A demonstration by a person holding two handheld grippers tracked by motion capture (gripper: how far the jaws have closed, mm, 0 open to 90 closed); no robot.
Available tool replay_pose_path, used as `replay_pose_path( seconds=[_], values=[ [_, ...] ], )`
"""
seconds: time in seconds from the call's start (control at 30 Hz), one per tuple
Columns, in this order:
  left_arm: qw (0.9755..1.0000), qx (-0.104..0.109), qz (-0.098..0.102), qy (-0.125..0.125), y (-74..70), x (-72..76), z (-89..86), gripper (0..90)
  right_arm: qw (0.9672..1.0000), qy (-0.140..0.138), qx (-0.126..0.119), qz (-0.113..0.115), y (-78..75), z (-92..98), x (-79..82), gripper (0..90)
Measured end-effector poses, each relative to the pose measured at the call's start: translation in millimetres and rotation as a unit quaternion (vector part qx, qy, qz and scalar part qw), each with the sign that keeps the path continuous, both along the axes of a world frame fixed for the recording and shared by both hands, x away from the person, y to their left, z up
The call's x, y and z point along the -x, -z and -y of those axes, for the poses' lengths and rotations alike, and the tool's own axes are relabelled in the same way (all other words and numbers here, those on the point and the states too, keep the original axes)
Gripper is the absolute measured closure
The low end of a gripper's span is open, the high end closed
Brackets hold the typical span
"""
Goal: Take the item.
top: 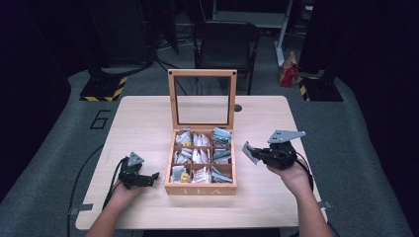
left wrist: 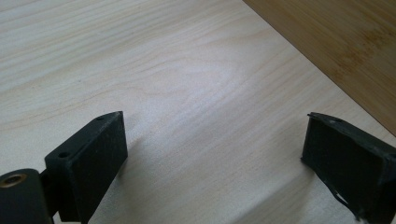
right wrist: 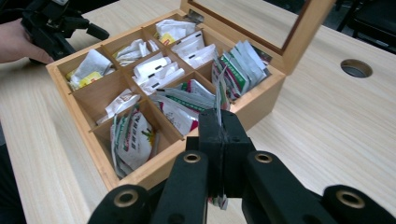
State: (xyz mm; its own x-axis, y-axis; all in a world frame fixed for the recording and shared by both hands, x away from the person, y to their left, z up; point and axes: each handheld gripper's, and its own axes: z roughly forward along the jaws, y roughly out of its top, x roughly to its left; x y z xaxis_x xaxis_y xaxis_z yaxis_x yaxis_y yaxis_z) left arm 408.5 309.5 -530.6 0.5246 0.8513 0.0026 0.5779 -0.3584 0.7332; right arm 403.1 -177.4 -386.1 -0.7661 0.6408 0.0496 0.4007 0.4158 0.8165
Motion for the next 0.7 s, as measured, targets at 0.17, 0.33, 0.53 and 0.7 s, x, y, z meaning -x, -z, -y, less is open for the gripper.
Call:
replay_pose_path(
  seconds=[0.17,0.33,0.53,0.7],
  values=[
    [1.0,0.0,0.0,0.0,0.0,-0.1,0.0,6.2,0.9999,0.013,-0.001,-0.001,1.6,6.7,-1.8,89.5],
    [1.0,0.001,0.0,0.0,0.0,0.0,0.1,6.2,0.9996,0.027,0.002,0.001,5.4,11.6,-3.5,89.4],
    [1.0,0.0,0.0,0.0,0.0,0.0,0.0,6.2,0.9993,0.038,0.002,0.0,10.3,16.4,-5.4,89.3],
    [1.0,0.0,0.0,0.0,0.0,0.0,0.0,6.2,0.9989,0.046,0.007,-0.002,16.2,17.8,-7.9,89.3]
  ],
)
